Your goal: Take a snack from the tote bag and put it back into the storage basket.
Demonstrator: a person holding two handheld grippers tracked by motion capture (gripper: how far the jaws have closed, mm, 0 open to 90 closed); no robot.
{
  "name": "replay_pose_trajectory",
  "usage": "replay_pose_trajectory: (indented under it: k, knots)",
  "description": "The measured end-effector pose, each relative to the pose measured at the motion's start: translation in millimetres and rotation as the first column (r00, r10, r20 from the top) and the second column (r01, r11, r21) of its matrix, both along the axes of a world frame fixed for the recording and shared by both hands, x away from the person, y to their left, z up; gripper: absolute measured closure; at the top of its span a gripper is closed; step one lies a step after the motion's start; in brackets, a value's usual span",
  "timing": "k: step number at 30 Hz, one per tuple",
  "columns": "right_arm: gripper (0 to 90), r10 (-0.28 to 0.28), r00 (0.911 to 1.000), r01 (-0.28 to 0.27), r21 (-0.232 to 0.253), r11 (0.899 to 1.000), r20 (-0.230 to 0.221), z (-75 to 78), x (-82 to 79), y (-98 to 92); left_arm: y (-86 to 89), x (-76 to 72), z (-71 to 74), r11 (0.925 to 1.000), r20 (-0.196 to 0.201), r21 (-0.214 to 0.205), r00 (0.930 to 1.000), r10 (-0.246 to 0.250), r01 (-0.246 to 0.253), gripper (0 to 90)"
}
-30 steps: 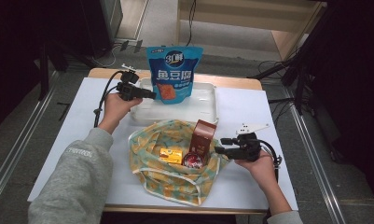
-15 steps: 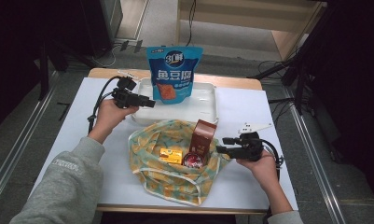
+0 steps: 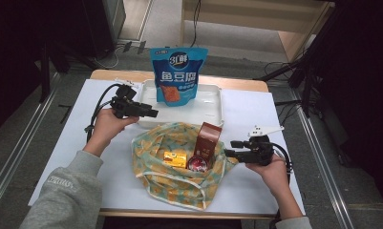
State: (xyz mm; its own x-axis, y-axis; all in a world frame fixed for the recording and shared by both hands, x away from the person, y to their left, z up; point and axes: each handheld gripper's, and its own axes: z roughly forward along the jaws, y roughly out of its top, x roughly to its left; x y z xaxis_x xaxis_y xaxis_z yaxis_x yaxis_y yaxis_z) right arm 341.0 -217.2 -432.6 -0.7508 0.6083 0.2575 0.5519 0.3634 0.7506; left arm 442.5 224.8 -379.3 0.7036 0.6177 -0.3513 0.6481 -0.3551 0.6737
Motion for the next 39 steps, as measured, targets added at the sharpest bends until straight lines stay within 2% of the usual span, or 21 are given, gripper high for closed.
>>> replay_pose_trajectory:
  k: [2, 4, 10, 15, 17, 20, 23, 31, 34, 39]
  knots:
    - [48.5, 0.001, 1.0000, -0.001, -0.002, 1.000, 0.002, 0.7, -0.6, 0.4, 1.1, -5.5, 0.7, 0.9998, -0.003, -0.016, 1.0000, -0.007, 0.007, 48.6]
    - [48.0, 0.002, 1.0000, -0.002, -0.015, 1.000, 0.009, 3.3, -3.1, 2.1, 1.2, -14.7, -0.3, 0.9999, 0.006, -0.001, 0.9999, -0.012, 0.012, 48.4]
    - [47.3, 0.008, 0.9997, -0.008, -0.005, 1.000, 0.022, 9.5, -6.8, 4.1, 1.8, -26.6, -4.5, 0.9995, 0.004, 0.020, 0.9996, -0.026, 0.026, 47.8]
    - [47.2, 0.011, 0.9997, -0.011, -0.006, 1.000, 0.024, 14.0, -9.4, 4.8, 2.3, -33.1, -7.7, 0.9991, 0.006, 0.029, 0.9995, -0.031, 0.031, 47.1]
    - [46.5, 0.017, 0.9995, -0.017, -0.005, 1.000, 0.026, 17.0, -11.5, 5.8, 3.8, -36.3, -10.7, 0.9988, 0.013, 0.011, 0.9988, -0.048, 0.048, 45.7]
    - [45.6, 0.022, 0.9994, -0.021, -0.013, 1.000, 0.025, 20.0, -14.0, 6.9, 4.6, -40.0, -14.1, 0.9980, 0.016, 0.043, 0.9988, -0.047, 0.046, 45.5]
    - [44.9, 0.030, 0.9989, -0.030, -0.019, 0.999, 0.035, 22.3, -15.6, 9.0, 6.1, -41.8, -15.7, 0.9979, 0.010, 0.044, 0.9987, -0.049, 0.049, 45.5]
    - [43.9, 0.041, 0.9984, -0.039, -0.032, 0.999, 0.038, 31.7, -21.0, 16.2, 12.0, -43.7, -15.7, 0.9990, 0.002, 0.006, 0.9990, -0.045, 0.045, 45.4]
    - [41.3, 0.053, 0.9979, -0.052, -0.033, 0.998, 0.037, 34.1, -21.2, 17.5, 14.3, -42.8, -15.8, 0.9981, -0.009, -0.007, 0.9981, -0.061, 0.061, 45.3]
    - [35.9, 0.075, 0.9961, -0.073, -0.043, 0.996, 0.046, 38.9, -22.1, 22.1, 16.3, -42.3, -15.9, 0.9981, -0.019, -0.015, 0.9980, -0.060, 0.060, 43.1]
